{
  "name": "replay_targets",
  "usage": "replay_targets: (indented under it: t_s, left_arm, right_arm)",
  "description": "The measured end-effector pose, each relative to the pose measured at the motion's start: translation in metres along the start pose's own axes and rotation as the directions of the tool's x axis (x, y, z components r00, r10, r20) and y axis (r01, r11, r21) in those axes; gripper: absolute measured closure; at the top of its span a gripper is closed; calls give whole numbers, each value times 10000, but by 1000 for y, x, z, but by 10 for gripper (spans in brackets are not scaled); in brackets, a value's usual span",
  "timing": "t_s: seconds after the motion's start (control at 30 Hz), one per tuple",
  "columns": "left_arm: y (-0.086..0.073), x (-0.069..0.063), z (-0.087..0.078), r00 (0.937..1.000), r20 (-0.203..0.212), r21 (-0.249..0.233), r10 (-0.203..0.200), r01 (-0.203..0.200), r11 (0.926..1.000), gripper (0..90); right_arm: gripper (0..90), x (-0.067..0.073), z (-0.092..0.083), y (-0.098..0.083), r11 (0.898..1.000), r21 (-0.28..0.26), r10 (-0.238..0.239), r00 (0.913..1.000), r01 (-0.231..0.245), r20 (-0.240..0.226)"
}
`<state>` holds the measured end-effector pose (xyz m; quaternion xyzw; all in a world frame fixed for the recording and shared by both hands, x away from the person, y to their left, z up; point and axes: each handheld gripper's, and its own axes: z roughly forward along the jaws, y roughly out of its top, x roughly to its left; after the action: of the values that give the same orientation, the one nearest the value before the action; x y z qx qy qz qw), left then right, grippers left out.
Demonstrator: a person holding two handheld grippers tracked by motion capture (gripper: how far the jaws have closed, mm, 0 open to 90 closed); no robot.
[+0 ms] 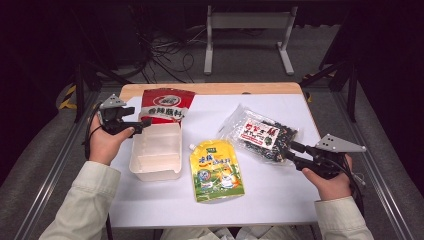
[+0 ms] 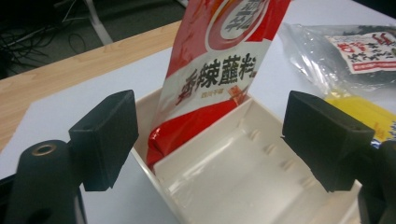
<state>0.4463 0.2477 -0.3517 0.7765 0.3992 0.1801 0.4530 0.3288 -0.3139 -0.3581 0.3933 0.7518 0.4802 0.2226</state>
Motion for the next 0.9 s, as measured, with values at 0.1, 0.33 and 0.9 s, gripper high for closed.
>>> replay_targets:
  t_s: [0.1,0.33,0.9]
  left_arm:
    - [-5,-9,-12,9995,275,-154,-168,172,9997,177]
    - [-17,-27,-27,9992,275,-252,-279,286,9993,167]
    - [-53,-59,-61,9980,372,-133,-514,519,9986,159]
  right_arm:
    - [544,-5,1,3,9997,226,98,9999,-97,-22]
    - [516,-14,7,10,9981,596,142,9997,-131,-187]
    - [477,-35,33,21,9945,1001,-250,9980,306,-573]
